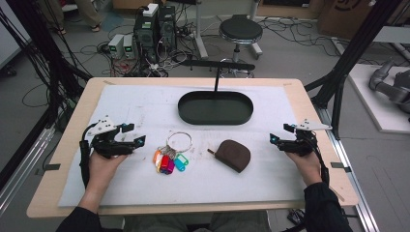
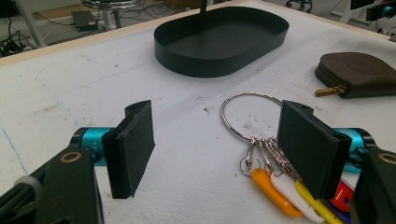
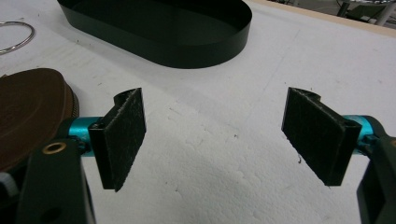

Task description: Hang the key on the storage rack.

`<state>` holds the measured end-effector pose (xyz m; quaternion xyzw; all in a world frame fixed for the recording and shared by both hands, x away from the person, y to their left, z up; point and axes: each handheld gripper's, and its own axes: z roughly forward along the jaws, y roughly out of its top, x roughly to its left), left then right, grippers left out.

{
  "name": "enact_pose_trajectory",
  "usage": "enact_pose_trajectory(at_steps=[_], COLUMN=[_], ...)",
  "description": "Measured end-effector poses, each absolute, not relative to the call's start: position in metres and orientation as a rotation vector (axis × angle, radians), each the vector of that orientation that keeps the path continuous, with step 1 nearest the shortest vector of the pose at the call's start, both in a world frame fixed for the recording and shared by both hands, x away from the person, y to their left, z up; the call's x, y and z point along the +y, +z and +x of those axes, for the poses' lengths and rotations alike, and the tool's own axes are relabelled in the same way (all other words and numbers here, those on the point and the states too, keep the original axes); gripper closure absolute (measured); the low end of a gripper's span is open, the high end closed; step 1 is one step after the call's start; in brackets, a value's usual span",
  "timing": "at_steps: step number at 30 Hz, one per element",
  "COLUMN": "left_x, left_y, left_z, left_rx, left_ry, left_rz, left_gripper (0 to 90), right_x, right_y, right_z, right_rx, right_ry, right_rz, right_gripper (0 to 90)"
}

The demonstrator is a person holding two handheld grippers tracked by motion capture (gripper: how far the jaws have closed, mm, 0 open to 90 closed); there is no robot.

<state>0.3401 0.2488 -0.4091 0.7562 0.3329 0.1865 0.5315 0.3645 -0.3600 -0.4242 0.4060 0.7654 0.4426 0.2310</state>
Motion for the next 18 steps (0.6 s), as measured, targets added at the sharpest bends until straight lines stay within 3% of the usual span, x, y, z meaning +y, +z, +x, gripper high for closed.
enact_pose_trajectory(at_steps=[14,18], left_x=[0.239,0.23], left_y=[-0.408,-0.41], left_z=[0.347,0.351], left_rx=[0.825,0.829], left_ry=[0.408,0.379], left_rz=[1.776,1.793], left_gripper=[27.6,31.8], right_x=[-0.359,-0.358], right_y=[-0.424,-0.424], right_z=[0.363,0.363], right_rx=[2.117,2.12], right_ry=[1.211,1.204], right_rz=[1.118,1.111], right_gripper=[22.4,22.7])
